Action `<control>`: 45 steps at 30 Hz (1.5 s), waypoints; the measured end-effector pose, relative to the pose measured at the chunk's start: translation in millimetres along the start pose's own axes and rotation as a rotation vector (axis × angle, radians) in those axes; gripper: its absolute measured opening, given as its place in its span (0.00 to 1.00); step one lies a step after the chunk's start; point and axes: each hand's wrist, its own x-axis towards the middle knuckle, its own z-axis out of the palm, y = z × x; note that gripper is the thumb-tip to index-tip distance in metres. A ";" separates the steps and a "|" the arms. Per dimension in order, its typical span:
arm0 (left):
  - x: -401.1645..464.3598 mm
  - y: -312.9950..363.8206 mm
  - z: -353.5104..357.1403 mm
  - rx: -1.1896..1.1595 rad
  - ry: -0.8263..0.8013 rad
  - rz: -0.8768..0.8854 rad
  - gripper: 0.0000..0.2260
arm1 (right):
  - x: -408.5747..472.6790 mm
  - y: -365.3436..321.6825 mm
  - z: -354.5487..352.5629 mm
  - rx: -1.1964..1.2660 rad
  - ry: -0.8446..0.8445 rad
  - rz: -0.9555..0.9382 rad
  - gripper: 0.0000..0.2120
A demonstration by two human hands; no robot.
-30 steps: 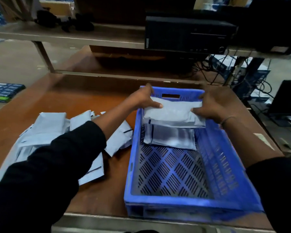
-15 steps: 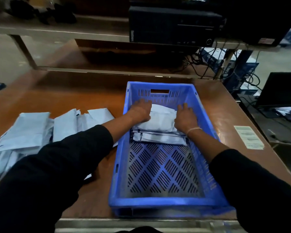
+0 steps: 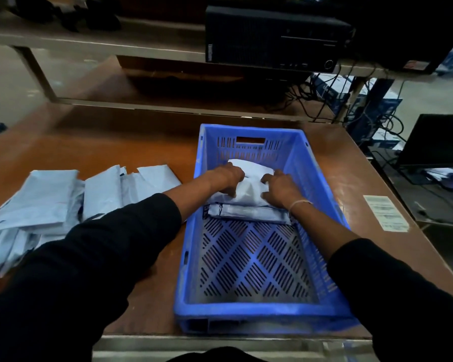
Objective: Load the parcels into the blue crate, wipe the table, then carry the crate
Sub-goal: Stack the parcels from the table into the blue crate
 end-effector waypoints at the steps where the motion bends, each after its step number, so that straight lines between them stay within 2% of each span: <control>1: -1.9 0.2 -0.7 -0.013 0.005 0.007 0.28 | -0.5 0.2 0.6 0.011 0.001 0.004 0.26; 5: -7.3 -3.7 -0.2 -0.120 0.086 0.047 0.28 | -1.9 0.2 -4.2 0.057 0.021 0.018 0.27; 8: -15.2 -17.2 -4.9 -0.284 0.273 0.090 0.25 | 0.2 -4.9 -19.1 0.176 0.088 0.020 0.28; 13: -47.6 -62.1 -5.1 -0.891 0.657 0.125 0.11 | 9.7 -43.2 -51.7 0.597 0.257 -0.012 0.19; 16: -69.9 -103.5 8.1 -1.237 0.728 0.056 0.06 | 10.4 -89.5 -69.2 0.767 0.286 -0.081 0.12; 18: -85.2 -136.1 20.0 -1.336 0.729 -0.035 0.05 | 10.5 -126.5 -77.1 0.807 0.293 -0.143 0.09; 21: -114.1 -182.5 38.5 -1.366 0.732 -0.166 0.06 | 8.8 -183.3 -77.2 0.847 0.203 -0.222 0.06; 24: -140.5 -219.1 54.8 -1.406 0.745 -0.307 0.08 | 6.7 -237.0 -64.4 0.835 -0.073 -0.247 0.03; 27: -160.8 -248.4 69.4 -1.386 0.769 -0.398 0.04 | 6.4 -286.6 -45.2 0.770 -0.392 -0.200 0.09; 29: -171.9 -263.7 75.9 -1.396 0.783 -0.421 0.04 | 7.3 -313.5 -28.9 0.770 -0.499 -0.158 0.11; 32: -187.6 -276.8 79.1 -1.421 0.804 -0.445 0.06 | 5.5 -343.2 -4.9 0.848 -0.454 -0.098 0.11; 36: -200.0 -292.1 83.5 -1.425 0.785 -0.465 0.10 | 3.0 -361.7 8.2 0.818 -0.353 -0.076 0.15; 39: -203.2 -301.9 88.1 -1.382 0.773 -0.494 0.11 | 17.9 -355.0 5.6 0.880 -0.426 -0.052 0.07; 42: -202.5 -301.5 84.1 -1.357 0.760 -0.511 0.09 | 28.1 -342.7 -10.1 0.974 -0.461 -0.035 0.06; 45: -196.6 -300.3 80.3 -1.437 0.627 -0.494 0.21 | 32.3 -337.9 -24.2 1.155 -0.391 0.001 0.12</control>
